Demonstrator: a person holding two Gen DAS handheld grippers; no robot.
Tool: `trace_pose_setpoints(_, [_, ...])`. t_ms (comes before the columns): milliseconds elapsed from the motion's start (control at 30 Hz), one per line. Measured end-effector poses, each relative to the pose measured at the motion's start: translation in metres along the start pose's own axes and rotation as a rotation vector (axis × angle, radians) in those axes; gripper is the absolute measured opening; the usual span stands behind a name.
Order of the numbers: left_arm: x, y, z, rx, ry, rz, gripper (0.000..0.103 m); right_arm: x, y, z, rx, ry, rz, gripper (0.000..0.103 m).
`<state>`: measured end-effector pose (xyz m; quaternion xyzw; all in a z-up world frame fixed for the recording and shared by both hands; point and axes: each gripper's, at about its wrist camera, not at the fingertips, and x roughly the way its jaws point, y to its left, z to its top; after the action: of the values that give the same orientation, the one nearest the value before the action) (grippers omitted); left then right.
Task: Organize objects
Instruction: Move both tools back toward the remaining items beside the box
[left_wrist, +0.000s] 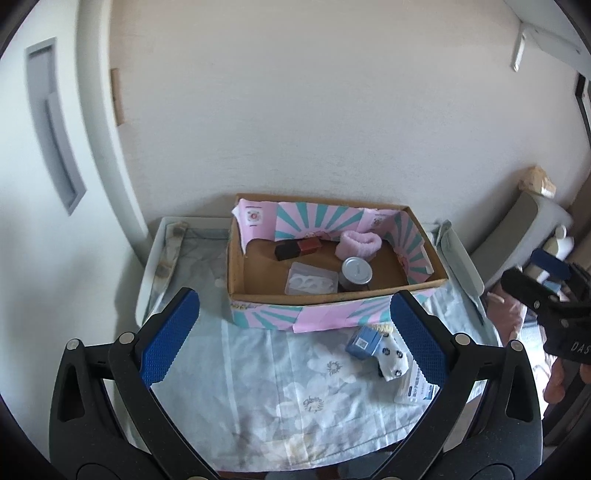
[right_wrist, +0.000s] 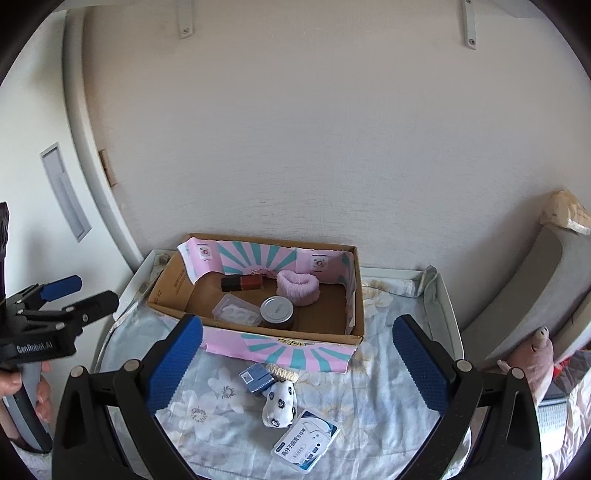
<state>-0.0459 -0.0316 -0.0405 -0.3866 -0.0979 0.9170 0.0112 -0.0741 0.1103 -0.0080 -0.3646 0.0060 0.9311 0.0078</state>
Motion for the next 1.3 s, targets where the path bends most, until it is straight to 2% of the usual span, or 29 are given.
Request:
trace_pose_setpoints(167, [-0.008,-0.003,-0.007,-0.077,-0.011,0.03,0.103,-0.004,-0.012,0.002,-0.05,-0.005,0.064,0.103])
trace_pose_setpoints(367, [-0.014,-0.017,-0.016,-0.124,-0.025,0.074,0.103,-0.01,-0.033,0.002,-0.117,-0.031,0.125,0.103])
trace_pose_setpoints(633, [-0.013,-0.041,-0.039,-0.199,-0.015,0.133,0.103,-0.001,-0.057,-0.015,-0.237,-0.028,0.216,0.103])
trace_pose_setpoints(967, [0.03,-0.073,-0.097,-0.293,0.078,0.192,0.103,0.048,-0.076,-0.076,-0.398,0.059,0.371,0.103])
trace_pose_setpoints(1100, [0.058,-0.089,-0.118,-0.31,0.119,0.178,0.103,0.066,-0.075,-0.107,-0.474,0.09,0.453,0.103])
trace_pose_setpoints(1300, [0.105,-0.111,-0.132,-0.289,0.174,0.156,0.1,0.088,-0.068,-0.15,-0.568,0.122,0.558,0.103])
